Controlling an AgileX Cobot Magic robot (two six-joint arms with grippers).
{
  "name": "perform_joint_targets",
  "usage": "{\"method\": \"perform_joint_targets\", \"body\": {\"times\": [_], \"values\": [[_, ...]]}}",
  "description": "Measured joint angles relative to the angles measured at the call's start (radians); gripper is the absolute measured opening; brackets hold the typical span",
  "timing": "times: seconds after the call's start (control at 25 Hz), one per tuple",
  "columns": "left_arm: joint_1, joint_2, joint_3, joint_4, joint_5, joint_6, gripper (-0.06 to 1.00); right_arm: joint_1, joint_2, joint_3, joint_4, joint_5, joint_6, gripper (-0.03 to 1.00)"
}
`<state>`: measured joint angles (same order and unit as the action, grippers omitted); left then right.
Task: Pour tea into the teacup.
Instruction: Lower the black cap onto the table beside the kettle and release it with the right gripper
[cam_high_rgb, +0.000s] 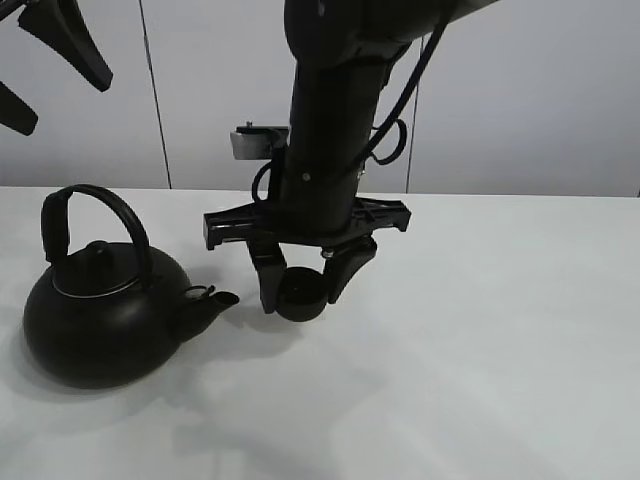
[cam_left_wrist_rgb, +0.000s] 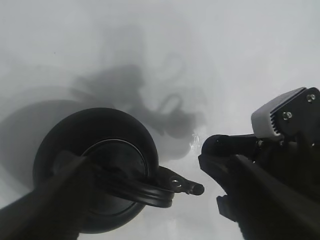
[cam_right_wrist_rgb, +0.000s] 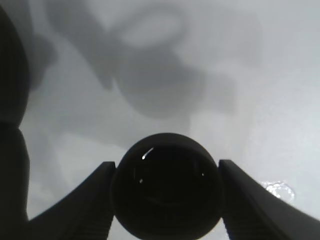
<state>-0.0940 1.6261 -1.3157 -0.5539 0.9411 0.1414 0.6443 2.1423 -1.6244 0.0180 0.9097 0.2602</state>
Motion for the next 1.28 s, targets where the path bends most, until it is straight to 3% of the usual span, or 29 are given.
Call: {"method": "perform_joint_targets", "body": {"times": [0.36, 0.6, 1.28], "values": [[0.000, 0.000, 0.000, 0.000, 0.000, 0.000, 0.54, 0.000, 0.070, -0.035, 0.068, -0.039, 0.025, 0.40], [0.000, 0.000, 0.000, 0.000, 0.000, 0.000, 0.54, -0.001, 0.116, -0.107, 0.073, -0.032, 0.034, 0.40], [0.000, 0.000, 0.000, 0.000, 0.000, 0.000, 0.54, -0.003, 0.153, -0.113, 0.084, -0.029, 0.039, 0.40]]}}
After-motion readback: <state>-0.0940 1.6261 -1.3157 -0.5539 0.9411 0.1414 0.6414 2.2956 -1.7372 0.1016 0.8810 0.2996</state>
